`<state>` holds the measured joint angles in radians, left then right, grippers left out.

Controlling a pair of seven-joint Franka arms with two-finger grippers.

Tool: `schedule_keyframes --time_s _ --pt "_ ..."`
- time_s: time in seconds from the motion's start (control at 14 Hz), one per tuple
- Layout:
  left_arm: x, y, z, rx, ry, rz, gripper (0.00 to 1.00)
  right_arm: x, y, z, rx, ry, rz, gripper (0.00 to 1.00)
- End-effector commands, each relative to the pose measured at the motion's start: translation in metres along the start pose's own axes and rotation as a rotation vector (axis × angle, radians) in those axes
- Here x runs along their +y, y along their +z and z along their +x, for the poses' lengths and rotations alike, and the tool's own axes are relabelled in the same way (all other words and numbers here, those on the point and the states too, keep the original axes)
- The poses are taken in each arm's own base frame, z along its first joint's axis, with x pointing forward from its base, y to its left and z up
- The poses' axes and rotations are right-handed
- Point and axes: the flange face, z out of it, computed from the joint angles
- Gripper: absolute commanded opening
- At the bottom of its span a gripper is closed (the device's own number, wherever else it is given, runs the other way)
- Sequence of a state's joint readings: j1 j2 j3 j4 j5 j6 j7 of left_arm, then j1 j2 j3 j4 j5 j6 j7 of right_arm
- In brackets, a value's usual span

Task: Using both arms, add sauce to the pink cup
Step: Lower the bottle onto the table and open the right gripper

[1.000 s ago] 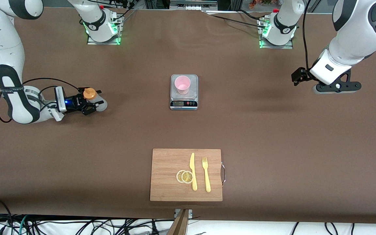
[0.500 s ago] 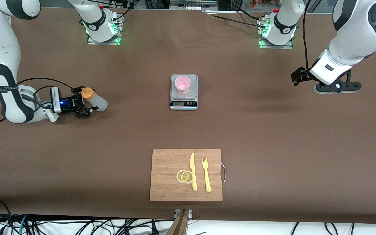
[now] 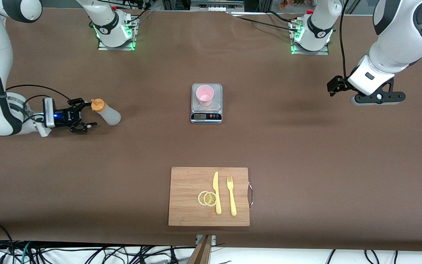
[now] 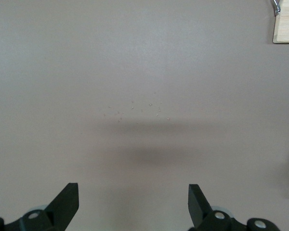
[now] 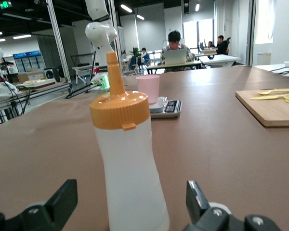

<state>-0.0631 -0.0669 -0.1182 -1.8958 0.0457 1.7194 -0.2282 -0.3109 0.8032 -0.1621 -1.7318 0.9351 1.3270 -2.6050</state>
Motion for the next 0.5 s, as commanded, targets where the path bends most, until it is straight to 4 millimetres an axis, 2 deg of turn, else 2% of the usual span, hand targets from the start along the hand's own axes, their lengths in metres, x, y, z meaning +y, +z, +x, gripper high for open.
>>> schedule_keyframes --time_s 0.0,0.14,0.29,0.43 --pt "-0.001 -0.001 -0.002 -0.004 0.004 0.013 1.00 0.005 -0.033 0.020 -0.031 0.072 0.038 1.00" --pt "-0.002 -0.001 -0.002 -0.004 0.002 0.013 1.00 0.014 -0.054 0.041 -0.059 0.132 0.040 1.00" --pt "-0.002 -0.001 -0.002 -0.004 0.002 0.013 1.00 0.033 -0.074 0.074 -0.106 0.203 0.030 1.00" --pt "-0.002 -0.001 -0.002 -0.006 0.002 0.014 1.00 0.058 -0.081 0.108 -0.154 0.313 0.010 1.00"
